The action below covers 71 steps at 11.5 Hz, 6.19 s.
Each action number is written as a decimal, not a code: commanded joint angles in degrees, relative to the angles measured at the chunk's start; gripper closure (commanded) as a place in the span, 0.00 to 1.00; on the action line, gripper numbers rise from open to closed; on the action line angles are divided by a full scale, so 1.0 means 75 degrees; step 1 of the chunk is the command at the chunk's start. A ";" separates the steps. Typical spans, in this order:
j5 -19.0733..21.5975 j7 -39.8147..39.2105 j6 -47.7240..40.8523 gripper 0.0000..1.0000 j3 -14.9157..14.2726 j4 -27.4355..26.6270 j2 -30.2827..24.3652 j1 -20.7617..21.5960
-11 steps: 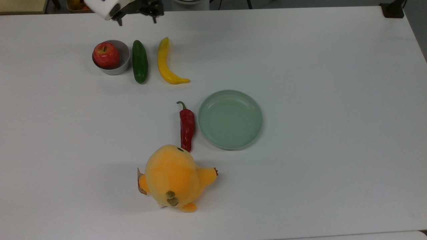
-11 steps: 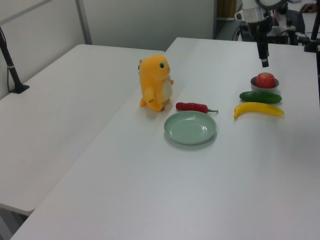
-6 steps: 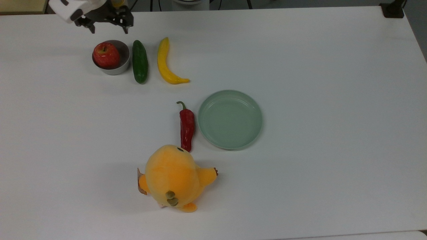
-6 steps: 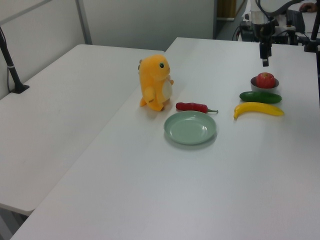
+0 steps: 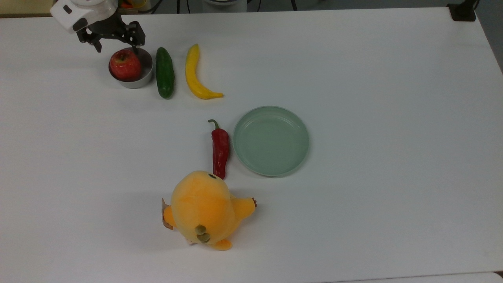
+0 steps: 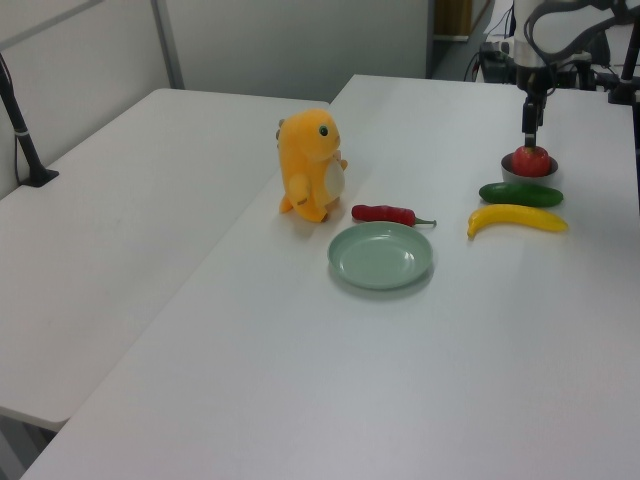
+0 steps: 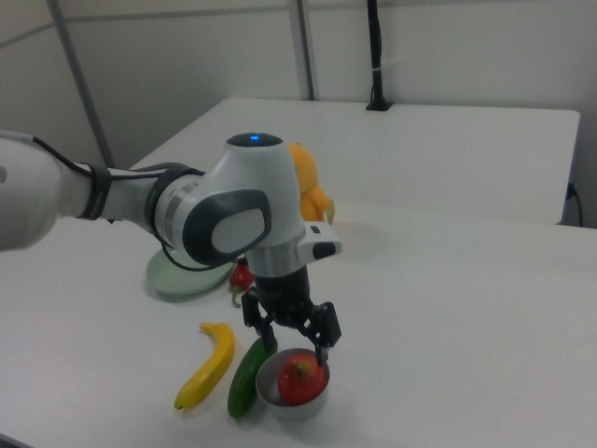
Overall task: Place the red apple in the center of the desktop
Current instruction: 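Move the open gripper over the red apple in the grey bowl, then lower the gripper and close it around the red apple, then lift the red apple up out of the grey bowl, then carry the apple toward the table center beside the green plate and lower it, then open the gripper to release the apple and raise it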
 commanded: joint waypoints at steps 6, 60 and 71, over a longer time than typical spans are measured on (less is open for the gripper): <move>-0.0057 -0.0411 0.1611 0.00 -0.0125 -0.1131 -0.0143 0.0129; 0.1139 0.2495 0.2126 0.81 0.4199 -0.0440 0.0641 0.1043; 0.1056 0.2670 0.1848 0.00 0.4199 -0.0335 0.0537 0.1020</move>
